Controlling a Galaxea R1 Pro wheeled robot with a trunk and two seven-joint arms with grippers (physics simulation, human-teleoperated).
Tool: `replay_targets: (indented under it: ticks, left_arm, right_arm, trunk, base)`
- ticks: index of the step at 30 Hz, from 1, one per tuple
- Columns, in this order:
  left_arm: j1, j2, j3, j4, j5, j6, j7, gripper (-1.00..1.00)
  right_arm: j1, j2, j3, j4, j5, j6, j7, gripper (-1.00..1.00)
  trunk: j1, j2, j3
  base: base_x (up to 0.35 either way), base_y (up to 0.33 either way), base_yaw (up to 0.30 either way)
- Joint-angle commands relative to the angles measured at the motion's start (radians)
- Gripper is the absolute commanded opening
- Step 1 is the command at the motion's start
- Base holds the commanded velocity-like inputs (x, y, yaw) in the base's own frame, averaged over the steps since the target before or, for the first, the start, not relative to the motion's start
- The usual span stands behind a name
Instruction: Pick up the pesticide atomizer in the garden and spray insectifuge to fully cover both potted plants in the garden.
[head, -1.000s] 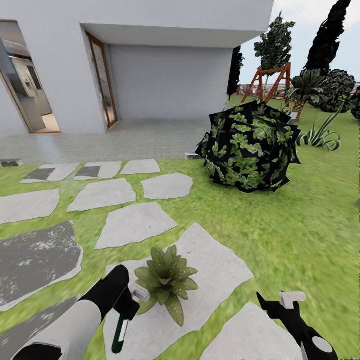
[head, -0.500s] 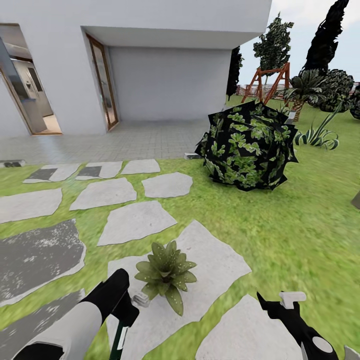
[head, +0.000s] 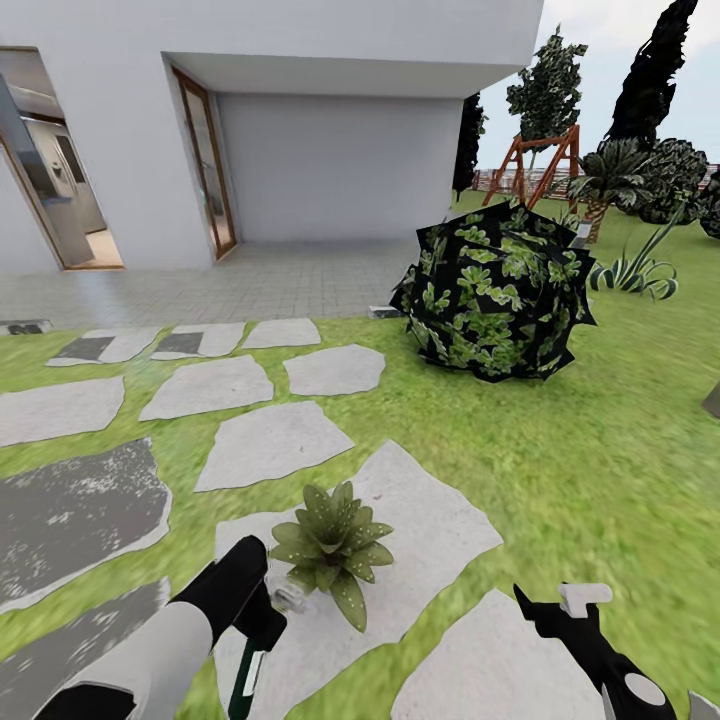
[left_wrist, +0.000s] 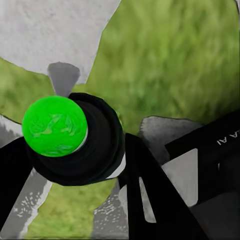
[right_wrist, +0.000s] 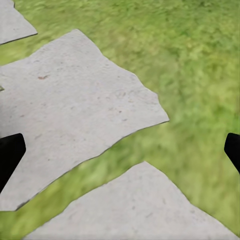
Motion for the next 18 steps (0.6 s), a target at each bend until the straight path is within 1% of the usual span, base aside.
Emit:
replay_targets:
  ticks: [1, 4, 6, 8, 10, 18]
  left_arm:
    - [0.000, 0.008, -0.003, 0.001, -0.006, 0.003, -0.011, -1.00]
    - [0.002, 0.049, -0.003, 0.004, -0.005, 0.002, -0.011, -1.00]
    - [0.002, 0.060, -0.003, 0.004, -0.004, 0.003, -0.011, -1.00]
    - [0.002, 0.064, -0.003, 0.005, -0.004, 0.003, -0.011, -1.00]
    - [0.002, 0.065, -0.001, 0.003, -0.004, 0.003, -0.011, -1.00]
    - [0.003, 0.067, -0.004, 0.022, -0.002, 0.001, -0.011, -1.00]
  right_arm:
    - [-0.001, 0.001, -0.005, 0.000, 0.010, -0.007, 0.006, 1.00]
    - [-0.001, 0.001, -0.005, 0.000, 0.010, -0.007, 0.006, 1.00]
    - [-0.001, 0.000, -0.005, -0.001, 0.010, -0.007, 0.006, 1.00]
    - [-0.001, 0.001, -0.005, -0.001, 0.010, -0.007, 0.006, 1.00]
    - [-0.001, 0.000, -0.006, -0.001, 0.010, -0.007, 0.006, 1.00]
    - [-0.001, 0.000, -0.006, -0.001, 0.010, -0.006, 0.006, 1.00]
  trunk:
    - [0.000, 0.000, -0.001]
    - [0.000, 0.000, -0.001]
    - [0.000, 0.000, -0.001]
    - [0.000, 0.000, -0.001]
    - [0.000, 0.000, -0.001]
    - [0.000, 0.000, -0.001]
  base:
    - [0.000, 0.000, 0.000]
    - [0.000, 0.000, 0.000]
    - [0.000, 0.000, 0.000]
    - [0.000, 0.000, 0.000]
    - [0.000, 0.000, -0.139]
    - [0.000, 0.000, -0.276]
